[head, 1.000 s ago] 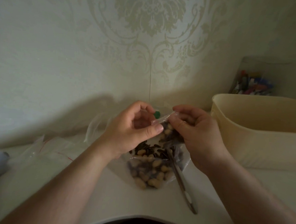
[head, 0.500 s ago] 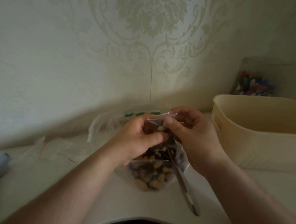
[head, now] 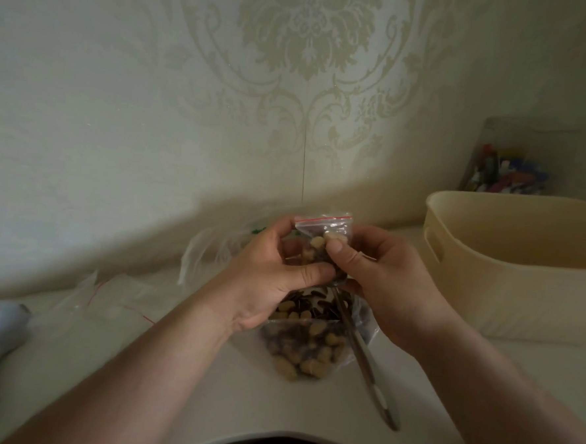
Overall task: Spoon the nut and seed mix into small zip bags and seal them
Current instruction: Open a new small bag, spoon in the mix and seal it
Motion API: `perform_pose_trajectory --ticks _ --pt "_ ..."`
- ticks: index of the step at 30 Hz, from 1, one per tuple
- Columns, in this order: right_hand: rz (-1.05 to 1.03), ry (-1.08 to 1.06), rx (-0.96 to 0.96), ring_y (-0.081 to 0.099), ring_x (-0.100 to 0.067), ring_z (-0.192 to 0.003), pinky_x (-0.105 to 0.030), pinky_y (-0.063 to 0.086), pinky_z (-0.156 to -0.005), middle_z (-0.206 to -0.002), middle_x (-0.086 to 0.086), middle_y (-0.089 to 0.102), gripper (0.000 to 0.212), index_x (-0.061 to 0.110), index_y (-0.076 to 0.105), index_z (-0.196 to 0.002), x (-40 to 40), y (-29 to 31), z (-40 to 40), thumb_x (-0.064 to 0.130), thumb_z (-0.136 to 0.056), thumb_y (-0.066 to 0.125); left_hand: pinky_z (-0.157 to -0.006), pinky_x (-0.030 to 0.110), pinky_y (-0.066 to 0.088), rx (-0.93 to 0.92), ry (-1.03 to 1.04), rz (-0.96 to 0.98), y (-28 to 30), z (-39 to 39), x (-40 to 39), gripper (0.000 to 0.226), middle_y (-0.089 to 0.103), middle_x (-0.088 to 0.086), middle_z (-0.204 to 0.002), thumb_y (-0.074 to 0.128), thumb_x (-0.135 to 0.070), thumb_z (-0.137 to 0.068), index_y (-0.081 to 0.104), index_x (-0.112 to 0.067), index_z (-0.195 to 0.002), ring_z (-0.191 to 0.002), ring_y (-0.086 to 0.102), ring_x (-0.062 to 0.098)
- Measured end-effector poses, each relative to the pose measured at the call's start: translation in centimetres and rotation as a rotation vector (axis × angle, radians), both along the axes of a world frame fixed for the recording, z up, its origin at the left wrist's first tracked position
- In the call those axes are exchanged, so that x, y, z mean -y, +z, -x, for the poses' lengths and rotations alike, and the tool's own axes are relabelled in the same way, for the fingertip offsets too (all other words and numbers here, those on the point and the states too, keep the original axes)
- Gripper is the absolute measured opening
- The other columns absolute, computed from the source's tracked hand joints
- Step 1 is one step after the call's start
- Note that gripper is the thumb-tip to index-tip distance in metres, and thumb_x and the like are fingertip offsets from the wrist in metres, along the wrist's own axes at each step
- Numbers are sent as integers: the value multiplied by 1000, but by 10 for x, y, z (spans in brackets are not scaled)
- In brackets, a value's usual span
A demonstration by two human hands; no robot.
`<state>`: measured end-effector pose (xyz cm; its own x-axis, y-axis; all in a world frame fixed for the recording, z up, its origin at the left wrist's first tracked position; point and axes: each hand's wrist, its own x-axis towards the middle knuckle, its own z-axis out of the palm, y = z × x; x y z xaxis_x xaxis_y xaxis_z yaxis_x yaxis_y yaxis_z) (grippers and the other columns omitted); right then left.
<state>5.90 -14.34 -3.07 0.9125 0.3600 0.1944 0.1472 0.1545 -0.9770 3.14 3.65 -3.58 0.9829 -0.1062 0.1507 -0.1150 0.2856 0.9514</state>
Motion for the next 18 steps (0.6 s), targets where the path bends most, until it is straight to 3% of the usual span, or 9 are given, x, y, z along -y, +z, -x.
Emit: perform_pose_trajectory --ticks 4,8,12,16,18 --pt "7 6 30 75 -34 -105 -54 59 -97 -110 -15 77 38 16 76 -118 0 -5 -3 29 -84 86 -77 28 61 -52 45 2 4 -1 3 54 79 11 -105 78 1 -70 70 -8 -122 -97 77 23" --pt "59 43 16 74 -33 -109 -58 57 -100 -116 -15 75 29 18 74 -123 -1 -8 -7 28 -96 74 -80 27 63 -85 -1 34 -1 -4 -3 34 79 10 -102 78 -2 -67 81 -14 -99 -95 76 21" --pt "36 45 10 74 -36 -109 -58 57 -99 -118 -18 74 27 19 74 -123 -1 -8 -5 23 -96 73 -93 37 62 -129 -34 57 2 -2 -5 40 75 20 -115 72 2 -75 75 -5 -115 -103 74 29" --pt "25 8 21 75 -33 -104 -50 61 -94 -111 -16 77 21 14 75 -119 -3 -5 -1 21 -100 70 -84 40 65 -169 -44 52 3 0 -3 36 75 17 -109 70 3 -76 79 -9 -109 -97 76 31" --pt "56 -42 37 77 -30 -98 -47 62 -88 -104 -11 80 18 14 76 -116 -3 -5 -1 17 -102 66 -97 48 60 -143 -48 6 4 1 -4 37 72 19 -113 78 0 -79 75 -5 -115 -106 72 35"
